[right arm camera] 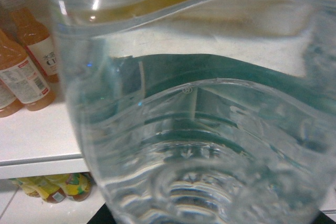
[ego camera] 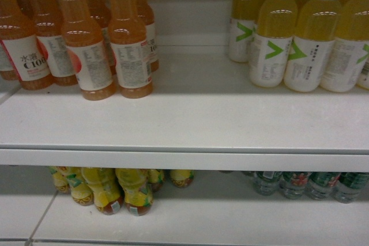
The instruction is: Move water from second to third shelf
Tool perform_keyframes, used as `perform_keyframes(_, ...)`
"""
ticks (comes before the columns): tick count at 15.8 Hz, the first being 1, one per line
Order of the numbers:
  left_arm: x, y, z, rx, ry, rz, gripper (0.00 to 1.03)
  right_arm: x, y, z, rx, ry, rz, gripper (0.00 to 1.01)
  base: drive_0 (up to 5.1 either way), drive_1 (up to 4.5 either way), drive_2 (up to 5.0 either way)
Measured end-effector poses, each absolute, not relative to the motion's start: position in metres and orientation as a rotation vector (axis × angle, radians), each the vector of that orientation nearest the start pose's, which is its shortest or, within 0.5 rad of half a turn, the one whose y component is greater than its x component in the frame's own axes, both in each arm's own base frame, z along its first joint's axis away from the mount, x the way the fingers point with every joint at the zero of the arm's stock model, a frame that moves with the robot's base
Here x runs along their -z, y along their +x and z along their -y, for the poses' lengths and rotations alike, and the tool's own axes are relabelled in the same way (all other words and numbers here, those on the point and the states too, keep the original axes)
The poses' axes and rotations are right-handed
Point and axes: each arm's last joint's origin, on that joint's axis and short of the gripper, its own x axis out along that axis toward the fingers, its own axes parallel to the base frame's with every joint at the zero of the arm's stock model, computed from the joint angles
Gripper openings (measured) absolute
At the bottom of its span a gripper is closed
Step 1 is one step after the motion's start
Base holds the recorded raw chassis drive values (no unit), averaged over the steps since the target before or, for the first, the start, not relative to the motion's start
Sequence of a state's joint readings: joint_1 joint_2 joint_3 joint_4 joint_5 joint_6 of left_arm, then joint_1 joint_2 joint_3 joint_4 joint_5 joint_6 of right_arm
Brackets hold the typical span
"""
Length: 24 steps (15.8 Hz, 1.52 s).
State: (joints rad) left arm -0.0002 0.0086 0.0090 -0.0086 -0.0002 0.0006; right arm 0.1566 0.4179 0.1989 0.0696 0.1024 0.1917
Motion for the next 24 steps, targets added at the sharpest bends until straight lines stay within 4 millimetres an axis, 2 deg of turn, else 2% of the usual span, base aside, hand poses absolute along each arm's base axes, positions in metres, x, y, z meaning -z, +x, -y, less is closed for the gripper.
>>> perform_keyframes(24,-0.1656,0.0977,0.0000,0.000,0.001,-0.003,0.98,-0.2016,0.1252,-0.0166,-0.038,0.172,-0.152,0.39,-5.0,2.44,2.4)
